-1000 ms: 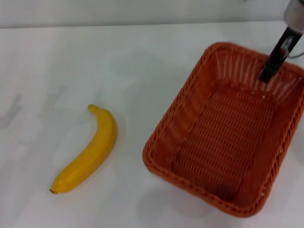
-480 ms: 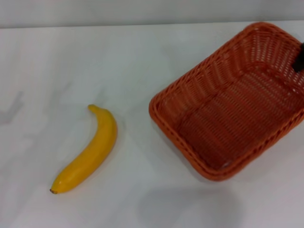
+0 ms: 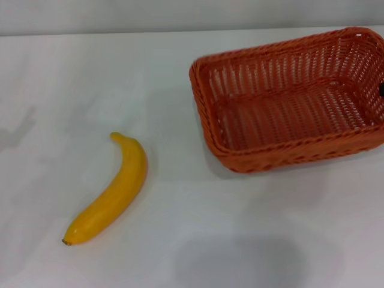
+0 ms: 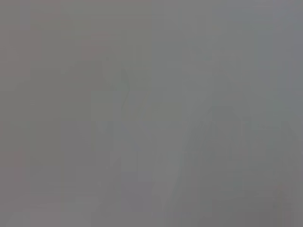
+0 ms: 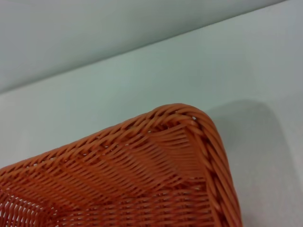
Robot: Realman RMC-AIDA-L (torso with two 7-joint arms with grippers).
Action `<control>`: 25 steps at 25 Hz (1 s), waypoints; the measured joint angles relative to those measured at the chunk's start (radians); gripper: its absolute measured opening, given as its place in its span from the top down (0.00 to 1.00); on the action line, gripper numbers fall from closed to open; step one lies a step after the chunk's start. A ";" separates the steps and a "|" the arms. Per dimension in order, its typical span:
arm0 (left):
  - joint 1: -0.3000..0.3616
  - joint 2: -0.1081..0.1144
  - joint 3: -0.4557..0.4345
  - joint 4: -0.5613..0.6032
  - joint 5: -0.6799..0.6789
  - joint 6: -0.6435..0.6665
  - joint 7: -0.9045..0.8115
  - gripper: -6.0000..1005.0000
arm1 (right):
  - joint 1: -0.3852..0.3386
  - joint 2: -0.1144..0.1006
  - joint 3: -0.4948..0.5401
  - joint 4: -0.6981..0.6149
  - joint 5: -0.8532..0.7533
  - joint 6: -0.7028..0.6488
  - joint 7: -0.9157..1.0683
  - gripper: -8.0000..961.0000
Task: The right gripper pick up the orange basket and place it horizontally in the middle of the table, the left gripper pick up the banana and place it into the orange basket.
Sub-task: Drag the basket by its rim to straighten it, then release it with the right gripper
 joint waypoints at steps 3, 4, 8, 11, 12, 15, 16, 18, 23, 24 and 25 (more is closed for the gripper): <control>-0.004 0.002 -0.001 -0.010 0.000 0.001 -0.002 0.12 | -0.053 0.027 -0.004 -0.046 0.071 0.007 0.023 0.86; -0.005 0.002 -0.001 -0.014 0.000 0.004 -0.003 0.12 | -0.064 0.035 -0.009 -0.056 0.083 0.009 0.023 0.86; -0.009 0.003 -0.002 -0.017 0.000 0.010 -0.012 0.12 | -0.099 0.069 -0.026 -0.089 0.097 0.008 0.020 0.86; -0.005 0.004 -0.007 -0.017 -0.003 0.008 -0.011 0.12 | -0.108 0.085 -0.026 -0.094 0.098 -0.002 0.014 0.86; -0.001 0.004 -0.009 -0.018 -0.007 0.006 -0.010 0.12 | -0.109 0.088 -0.026 -0.095 0.098 -0.007 0.013 0.85; 0.006 0.001 -0.010 -0.022 -0.011 0.005 -0.009 0.12 | -0.114 0.097 -0.034 -0.102 0.098 -0.023 0.012 0.85; 0.009 -0.001 -0.010 -0.025 -0.011 0.007 -0.008 0.12 | -0.116 0.099 -0.044 -0.104 0.098 -0.030 0.012 0.85; 0.016 -0.003 -0.010 -0.029 -0.011 0.007 -0.007 0.13 | -0.117 0.102 -0.061 -0.105 0.098 -0.037 0.012 0.85; 0.028 -0.006 -0.010 -0.029 -0.010 0.006 -0.007 0.13 | -0.117 0.108 -0.084 -0.096 0.101 -0.041 0.011 0.84; 0.030 -0.006 -0.010 -0.029 -0.010 0.006 -0.006 0.13 | -0.117 0.108 -0.087 -0.094 0.102 -0.043 0.012 0.84; 0.033 -0.007 -0.010 -0.029 -0.010 0.005 -0.006 0.13 | -0.117 0.109 -0.089 -0.092 0.102 -0.044 0.013 0.84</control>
